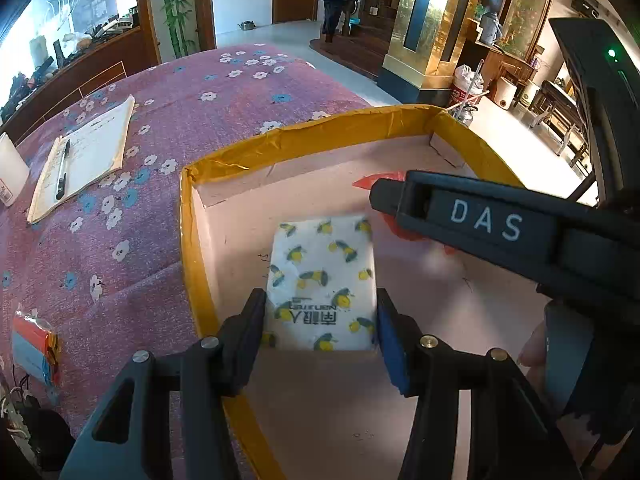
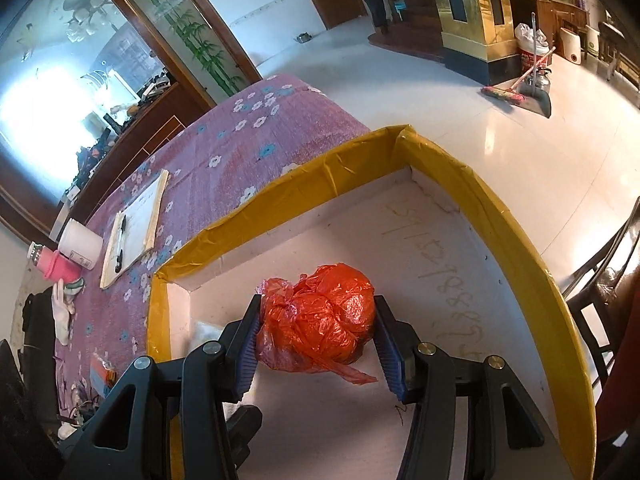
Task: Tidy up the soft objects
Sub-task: 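Open the left gripper releasing the tissue pack while the right gripper drops the red bundle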
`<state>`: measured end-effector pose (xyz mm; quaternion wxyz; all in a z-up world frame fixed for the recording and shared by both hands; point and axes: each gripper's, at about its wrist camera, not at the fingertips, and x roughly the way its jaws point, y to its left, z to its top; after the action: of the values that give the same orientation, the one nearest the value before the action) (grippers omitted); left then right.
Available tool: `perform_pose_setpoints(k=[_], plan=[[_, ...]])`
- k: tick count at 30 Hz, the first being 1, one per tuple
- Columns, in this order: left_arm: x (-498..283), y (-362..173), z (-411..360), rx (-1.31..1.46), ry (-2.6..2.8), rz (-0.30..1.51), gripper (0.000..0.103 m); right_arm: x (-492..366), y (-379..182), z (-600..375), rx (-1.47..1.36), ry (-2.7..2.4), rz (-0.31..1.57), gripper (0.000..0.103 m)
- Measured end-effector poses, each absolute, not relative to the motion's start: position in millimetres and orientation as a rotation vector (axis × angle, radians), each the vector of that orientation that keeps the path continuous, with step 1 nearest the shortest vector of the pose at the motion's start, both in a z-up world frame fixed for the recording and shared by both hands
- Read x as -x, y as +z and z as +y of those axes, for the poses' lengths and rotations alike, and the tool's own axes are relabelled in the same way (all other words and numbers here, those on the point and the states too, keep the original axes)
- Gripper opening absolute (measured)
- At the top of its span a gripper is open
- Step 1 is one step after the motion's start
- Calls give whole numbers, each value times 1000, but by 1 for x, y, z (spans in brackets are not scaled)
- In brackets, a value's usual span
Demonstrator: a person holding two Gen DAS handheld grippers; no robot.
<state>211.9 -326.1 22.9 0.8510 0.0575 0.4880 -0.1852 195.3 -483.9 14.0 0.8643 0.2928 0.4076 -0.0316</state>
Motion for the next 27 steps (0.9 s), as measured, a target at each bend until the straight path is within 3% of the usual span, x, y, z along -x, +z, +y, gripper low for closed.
perform_pose_setpoints(k=[9, 17, 27], plan=[[-212, 23, -327, -126, -393, 1031, 52, -196, 16, -483, -620, -59, 850, 57], [-212, 23, -327, -125, -392, 1030, 53, -194, 20, -483, -623, -62, 847, 67], [-208, 29, -327, -124, -360, 1007, 53, -176, 41, -489, -645, -64, 746, 68]])
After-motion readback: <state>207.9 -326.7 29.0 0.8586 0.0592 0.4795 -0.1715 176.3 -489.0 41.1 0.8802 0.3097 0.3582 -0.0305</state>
